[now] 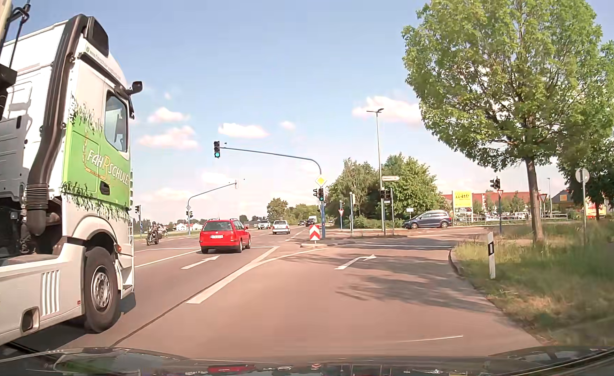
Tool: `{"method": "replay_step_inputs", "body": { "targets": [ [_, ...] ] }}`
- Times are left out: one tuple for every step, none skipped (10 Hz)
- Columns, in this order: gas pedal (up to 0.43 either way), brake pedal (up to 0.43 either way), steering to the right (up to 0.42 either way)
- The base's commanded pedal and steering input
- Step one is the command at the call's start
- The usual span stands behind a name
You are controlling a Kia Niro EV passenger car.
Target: Follow the waypoints while adhering to traffic rules and regulations
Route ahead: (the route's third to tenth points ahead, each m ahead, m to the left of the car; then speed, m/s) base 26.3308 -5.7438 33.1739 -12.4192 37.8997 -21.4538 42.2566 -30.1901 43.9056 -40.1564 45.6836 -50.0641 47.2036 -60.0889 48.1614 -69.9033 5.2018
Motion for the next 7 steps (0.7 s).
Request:
{"method": "replay_step_inputs", "body": {
  "targets": [
    [0.0,0.012,0.034],
    [0.0,0.012,0.041],
    [0.0,0.012,0.045],
    [0.0,0.018,0.048],
    [0.0,0.012,0.049],
    [0.0,0.012,0.052],
    [0.0,0.012,0.056]
  ]
}}
